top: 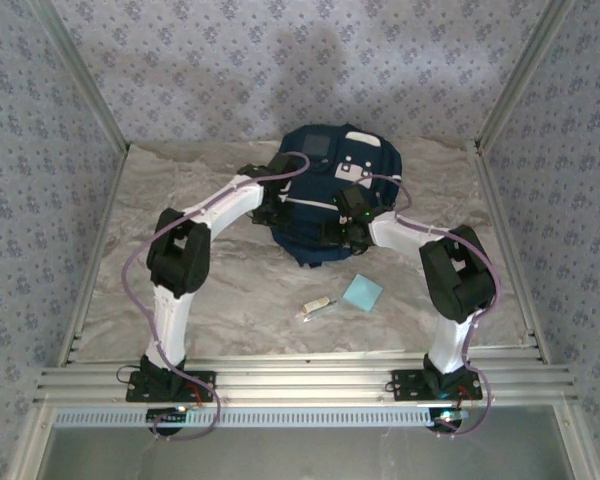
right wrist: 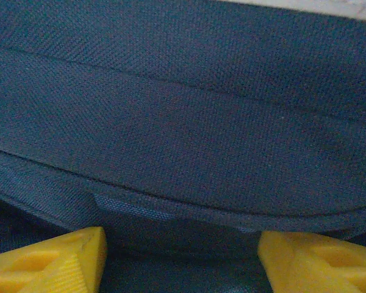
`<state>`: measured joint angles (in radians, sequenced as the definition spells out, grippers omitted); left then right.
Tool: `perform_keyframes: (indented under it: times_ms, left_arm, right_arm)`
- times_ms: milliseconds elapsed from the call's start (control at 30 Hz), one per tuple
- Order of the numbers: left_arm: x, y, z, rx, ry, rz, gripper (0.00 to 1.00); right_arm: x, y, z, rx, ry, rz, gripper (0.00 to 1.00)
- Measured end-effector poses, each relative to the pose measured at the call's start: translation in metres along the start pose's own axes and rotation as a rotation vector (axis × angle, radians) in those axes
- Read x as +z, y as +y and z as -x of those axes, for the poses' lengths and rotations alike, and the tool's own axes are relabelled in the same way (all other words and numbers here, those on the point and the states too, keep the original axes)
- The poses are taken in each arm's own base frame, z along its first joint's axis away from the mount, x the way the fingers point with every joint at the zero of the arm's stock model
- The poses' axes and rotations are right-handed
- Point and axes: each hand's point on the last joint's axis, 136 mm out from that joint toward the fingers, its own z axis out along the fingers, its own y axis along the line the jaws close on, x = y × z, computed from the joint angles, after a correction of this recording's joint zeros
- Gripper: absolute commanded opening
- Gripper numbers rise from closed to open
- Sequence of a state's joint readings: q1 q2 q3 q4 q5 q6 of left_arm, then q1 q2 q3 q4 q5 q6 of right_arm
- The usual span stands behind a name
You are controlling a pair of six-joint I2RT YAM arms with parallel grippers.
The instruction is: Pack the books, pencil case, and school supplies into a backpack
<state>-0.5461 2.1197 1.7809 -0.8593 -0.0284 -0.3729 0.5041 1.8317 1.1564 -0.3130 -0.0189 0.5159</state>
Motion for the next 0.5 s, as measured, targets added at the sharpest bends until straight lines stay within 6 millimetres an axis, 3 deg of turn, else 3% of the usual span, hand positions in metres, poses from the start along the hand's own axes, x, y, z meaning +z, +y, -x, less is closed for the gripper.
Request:
perform_keyframes:
  times_ms: [167,300,500]
  left_arm:
    - [-0.014,0.006,0.001,-0.012,-0.01,-0.066,0.04]
    - [-0.011,0.013,0.003,-0.006,-0.021,-0.069,0.02]
    - [-0.003,0.027,0.028,0.045,-0.13,0.023,0.03]
  right_arm:
    - [0.001,0.0,0.001,0.001,-0.004,0.001,0.7]
    - [0.002,0.0,0.002,0.002,-0.006,0.002,0.7]
    - [0.002,0.0,0.002,0.001,-0.007,0.002,0.69]
